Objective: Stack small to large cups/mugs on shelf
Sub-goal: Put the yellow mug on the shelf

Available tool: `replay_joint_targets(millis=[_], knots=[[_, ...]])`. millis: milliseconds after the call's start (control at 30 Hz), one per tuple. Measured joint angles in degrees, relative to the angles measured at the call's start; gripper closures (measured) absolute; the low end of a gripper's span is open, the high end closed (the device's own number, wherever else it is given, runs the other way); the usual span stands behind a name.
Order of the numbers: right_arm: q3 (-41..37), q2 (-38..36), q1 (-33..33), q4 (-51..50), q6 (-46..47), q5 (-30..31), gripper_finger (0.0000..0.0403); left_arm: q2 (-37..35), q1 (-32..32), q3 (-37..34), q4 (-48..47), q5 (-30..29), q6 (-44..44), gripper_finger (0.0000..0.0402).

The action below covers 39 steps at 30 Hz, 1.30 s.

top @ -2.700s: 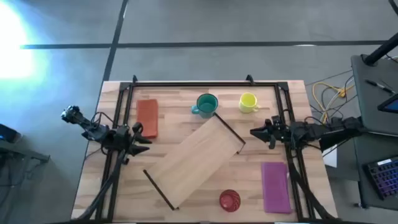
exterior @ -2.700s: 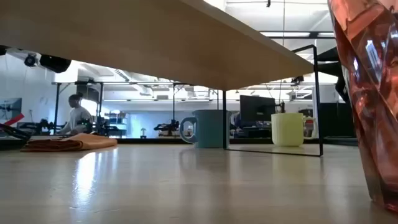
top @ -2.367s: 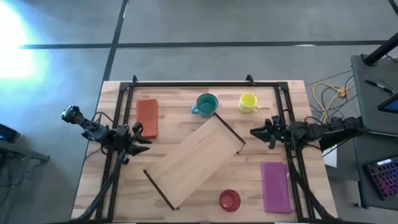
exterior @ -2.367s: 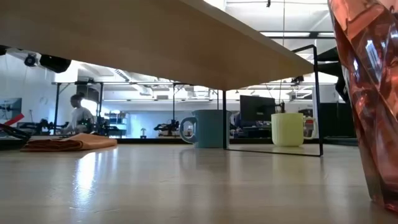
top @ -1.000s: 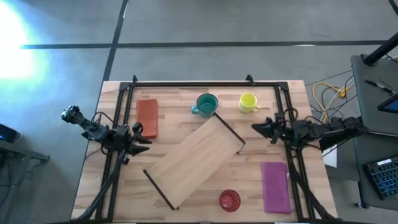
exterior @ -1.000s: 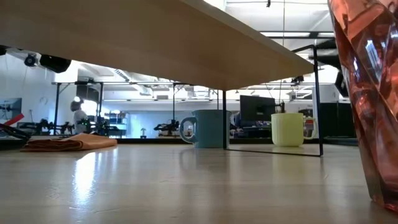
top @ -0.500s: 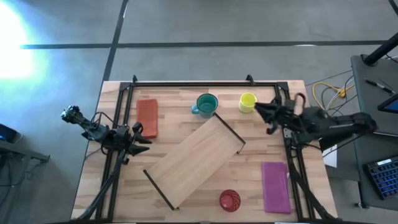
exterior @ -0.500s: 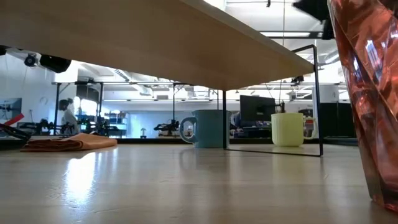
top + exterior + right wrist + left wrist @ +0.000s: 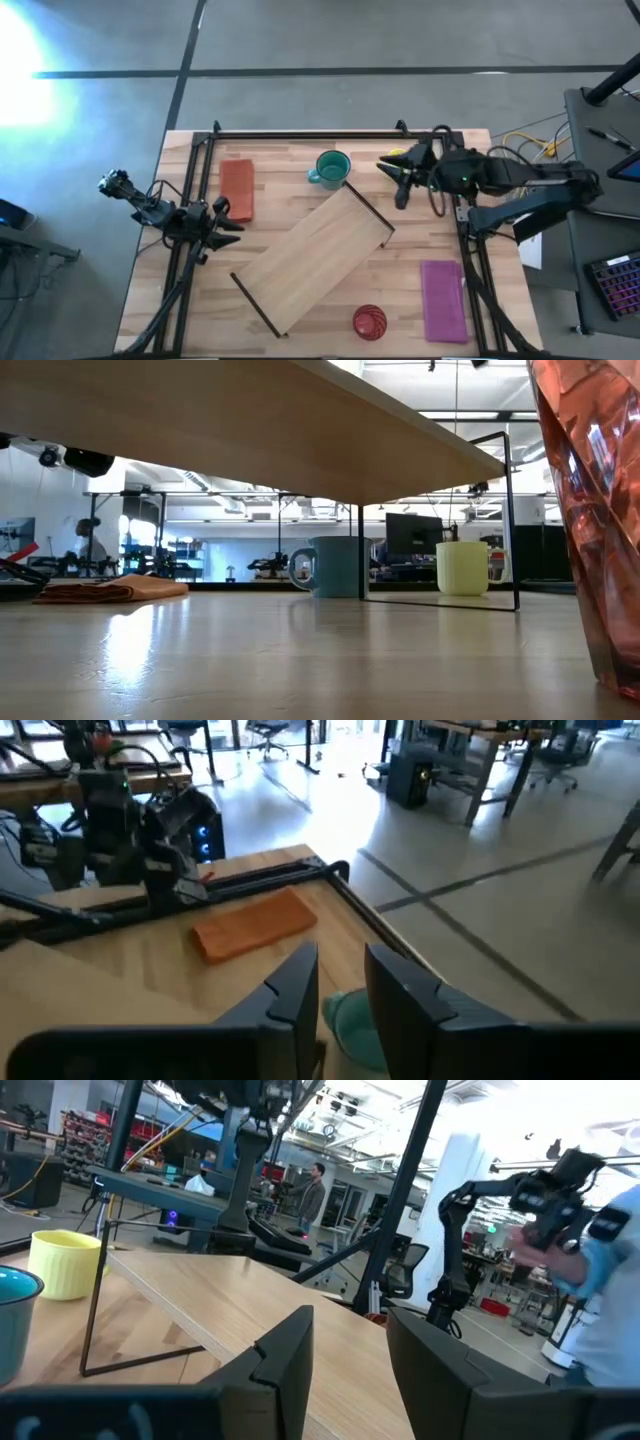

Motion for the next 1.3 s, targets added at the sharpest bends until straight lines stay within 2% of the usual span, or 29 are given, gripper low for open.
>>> replay_joint_targets(millis=[100,133,167,233,267,333,400,467,500,567,700,833,933,967,1033,1100,1200,1300], knots=[[7.60,4.84,-0.89,-2.99,4.83,0.08,0.0323,-0.01,0.00,0.00,0.01,-0.01,0.01,0.0285],[10.31,6.03,-1.85,-7.16,6.29,1.18,0.0323,0.00,0.01,0.00,0.01,0.00,0.00,0.0285],[12.57,6.96,-3.39,-13.91,9.11,4.44,0.0323,0.00,0.00,0.00,0.03,-0.01,0.01,0.0285],[15.64,7.96,-8.42,-30.62,21.56,11.11,0.0324,0.00,0.01,0.00,0.04,-0.41,0.06,0.0285],[16.27,8.01,-11.67,-37.61,27.75,10.54,0.0325,0.00,0.00,0.00,0.06,-0.81,0.38,0.0285],[15.21,6.30,-19.31,-45.36,33.98,0.91,0.0331,0.00,0.01,0.00,0.13,-1.98,1.00,0.0285],[11.61,3.13,-25.94,-44.29,33.82,-11.92,0.0338,0.00,0.01,0.00,0.74,-2.33,1.03,0.0285],[6.86,0.84,-31.68,-38.44,32.47,-23.86,0.0345,0.00,0.01,0.00,2.26,-2.40,0.98,0.0285],[4.55,0.09,-34.77,-35.57,32.00,-28.51,0.0347,-0.02,0.01,0.00,2.86,-2.40,0.92,0.0285],[0.52,-0.47,-41.01,-32.11,31.75,-34.04,0.0350,0.00,0.01,0.00,4.01,-2.95,1.65,0.0285],[-3.24,-1.15,-49.69,-31.29,29.94,-34.06,0.0351,-0.02,0.01,0.00,6.61,-8.17,2.94,0.0285],[-5.49,-1.56,-51.12,-28.04,24.62,-31.13,0.0351,-0.02,0.01,0.00,8.74,-15.21,-0.12,0.0285],[-6.05,-1.82,-52.46,-26.81,19.32,-28.37,0.0351,-0.02,0.01,-0.02,9.03,-21.05,-6.01,0.0285],[-6.15,-1.15,-53.13,-27.07,19.14,-29.21,0.0351,0.00,0.01,-0.02,8.97,-23.16,-8.30,0.0285],[-6.13,0.97,-55.14,-29.17,19.10,-35.28,0.0349,-0.01,0.00,-0.02,8.81,-26.38,-11.79,0.0285],[-6.10,3.66,-56.94,-33.89,17.83,-37.22,0.0343,-0.02,0.01,-0.02,8.79,-27.54,-11.96,0.0285],[-6.29,8.50,-57.38,-37.19,16.18,-34.30,0.0320,-0.02,0.01,-0.02,8.78,-27.54,-11.01,0.0285],[-6.74,12.21,-57.18,-37.48,14.54,-34.45,0.0286,-0.01,0.01,-0.02,8.80,-27.54,-11.03,0.0285]])
